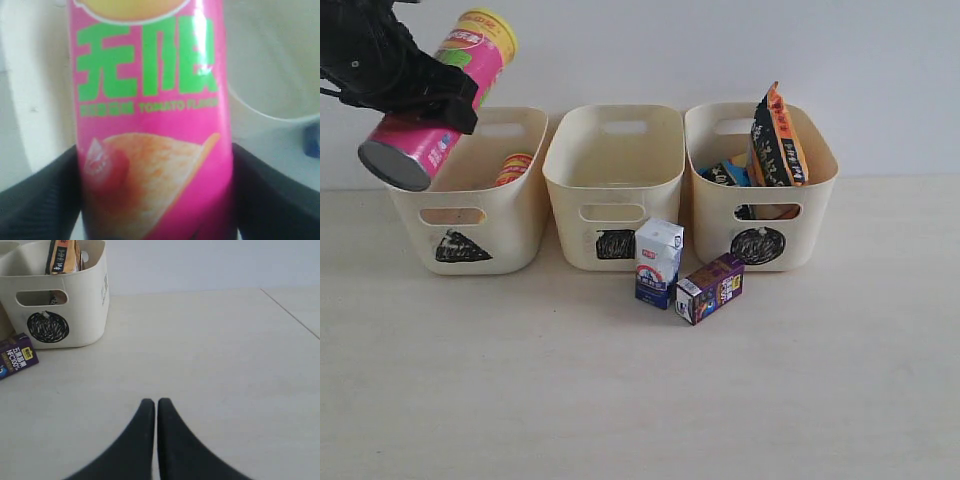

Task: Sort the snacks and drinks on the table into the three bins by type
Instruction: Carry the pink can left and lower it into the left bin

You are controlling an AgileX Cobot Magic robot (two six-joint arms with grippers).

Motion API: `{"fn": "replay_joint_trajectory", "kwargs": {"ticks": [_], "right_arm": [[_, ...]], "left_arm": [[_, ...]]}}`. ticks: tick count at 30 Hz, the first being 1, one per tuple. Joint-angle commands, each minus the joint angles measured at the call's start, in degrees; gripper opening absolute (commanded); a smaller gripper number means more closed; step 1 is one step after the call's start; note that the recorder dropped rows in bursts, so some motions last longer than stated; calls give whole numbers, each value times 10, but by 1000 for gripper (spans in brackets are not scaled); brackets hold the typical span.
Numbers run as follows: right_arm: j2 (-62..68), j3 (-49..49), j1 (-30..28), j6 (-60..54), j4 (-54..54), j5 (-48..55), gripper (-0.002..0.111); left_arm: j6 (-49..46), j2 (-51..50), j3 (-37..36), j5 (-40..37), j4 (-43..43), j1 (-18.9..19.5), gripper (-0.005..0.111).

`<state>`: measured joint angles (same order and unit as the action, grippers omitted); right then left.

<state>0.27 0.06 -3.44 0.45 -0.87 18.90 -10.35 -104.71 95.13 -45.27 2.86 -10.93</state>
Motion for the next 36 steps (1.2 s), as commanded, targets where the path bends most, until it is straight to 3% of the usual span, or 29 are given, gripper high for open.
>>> {"fn": "replay_joint_trajectory", "kwargs": {"ticks": [1,11,24,27,33,36], "right_arm": [[-3,-1,0,-1,1,-4,0],[-3,-1,0,-1,1,-4,0],[-3,-1,0,-1,1,-4,0],[-3,-1,0,-1,1,-4,0],[-3,-1,0,-1,1,-4,0],[-3,-1,0,-1,1,-4,0]], "left_arm": [[69,-74,79,34,-79,11,4],[71,-211,249,34,-85,12,4],[71,-285,291,35,-85,13,7],[71,-287,291,28,-90,13,22],[71,-287,291,17,-98,13,72],[71,-287,291,17,-98,13,85]]}}
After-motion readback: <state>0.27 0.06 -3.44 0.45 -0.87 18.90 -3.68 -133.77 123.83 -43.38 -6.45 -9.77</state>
